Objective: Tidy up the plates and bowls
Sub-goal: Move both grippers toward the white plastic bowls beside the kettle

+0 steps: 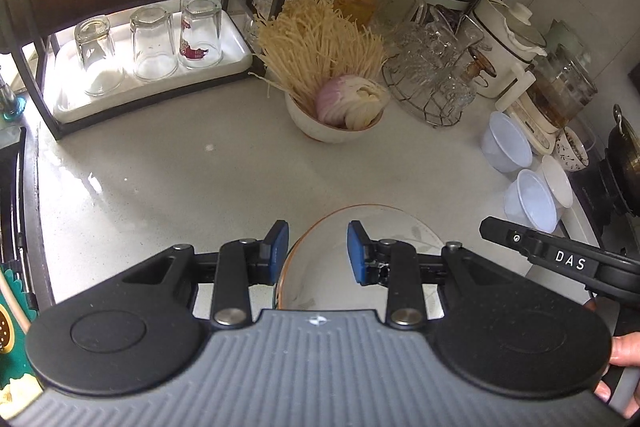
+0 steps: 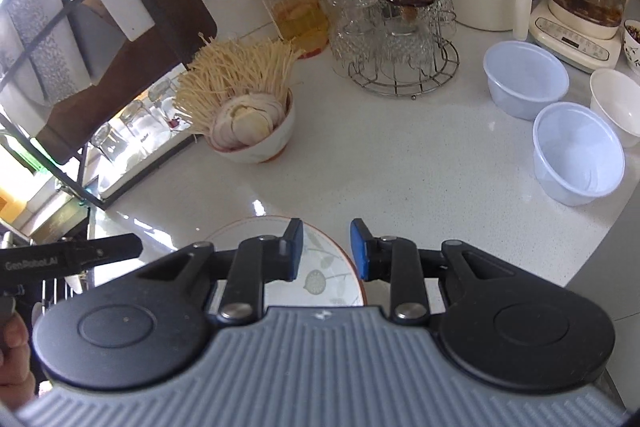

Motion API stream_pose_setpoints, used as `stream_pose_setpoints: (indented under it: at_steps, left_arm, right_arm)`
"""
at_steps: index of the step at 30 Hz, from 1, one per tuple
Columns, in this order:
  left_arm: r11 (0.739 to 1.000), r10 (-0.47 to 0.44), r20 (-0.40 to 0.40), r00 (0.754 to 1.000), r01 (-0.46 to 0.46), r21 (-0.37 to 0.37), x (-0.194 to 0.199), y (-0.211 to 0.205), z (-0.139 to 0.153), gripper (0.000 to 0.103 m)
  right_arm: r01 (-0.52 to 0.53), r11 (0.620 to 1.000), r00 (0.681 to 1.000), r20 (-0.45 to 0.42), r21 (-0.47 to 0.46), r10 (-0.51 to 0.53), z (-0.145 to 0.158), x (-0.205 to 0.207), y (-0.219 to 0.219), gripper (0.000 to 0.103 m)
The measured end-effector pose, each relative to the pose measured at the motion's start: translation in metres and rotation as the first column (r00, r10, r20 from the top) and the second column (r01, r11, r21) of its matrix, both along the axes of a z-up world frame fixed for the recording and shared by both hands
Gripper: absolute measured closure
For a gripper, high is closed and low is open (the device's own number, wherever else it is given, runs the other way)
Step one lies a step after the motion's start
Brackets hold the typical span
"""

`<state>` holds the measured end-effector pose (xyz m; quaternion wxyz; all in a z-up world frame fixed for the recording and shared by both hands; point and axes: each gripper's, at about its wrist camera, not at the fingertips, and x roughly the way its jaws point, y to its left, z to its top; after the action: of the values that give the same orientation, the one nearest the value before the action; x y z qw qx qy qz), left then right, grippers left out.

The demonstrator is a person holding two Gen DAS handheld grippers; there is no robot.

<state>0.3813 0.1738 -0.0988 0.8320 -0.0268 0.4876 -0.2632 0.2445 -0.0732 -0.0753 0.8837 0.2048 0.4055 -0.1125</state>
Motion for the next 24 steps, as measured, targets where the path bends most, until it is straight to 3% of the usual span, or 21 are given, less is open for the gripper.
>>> stream_pose_setpoints:
  at_steps: [10, 14, 24]
  left_arm:
    - [1.0, -0.019, 0.088, 0.996, 0.018, 0.008, 0.002, -0.041, 0.028, 0.066]
    - [1.0, -0.005, 0.14, 0.99, 0.005, 0.003, 0.001, -0.07, 0.042, 0.065]
    - [0.997, 0.071, 0.141, 0.988, -0.07, -0.008, -0.01, -0.128, 0.053, 0.064]
  right_arm:
    - [-0.03, 0.999, 0.996, 0.087, 0.036, 0.026, 0.027, 0.007, -0.022, 0.073]
    - [-0.055, 0.998, 0.992, 0.116, -0.014, 0.056, 0.032, 0.01, -0.039, 0.073]
    - [-0.134, 0.986, 0.973, 0.177, -0.102, 0.15, 0.047, -0.005, -0.097, 0.073]
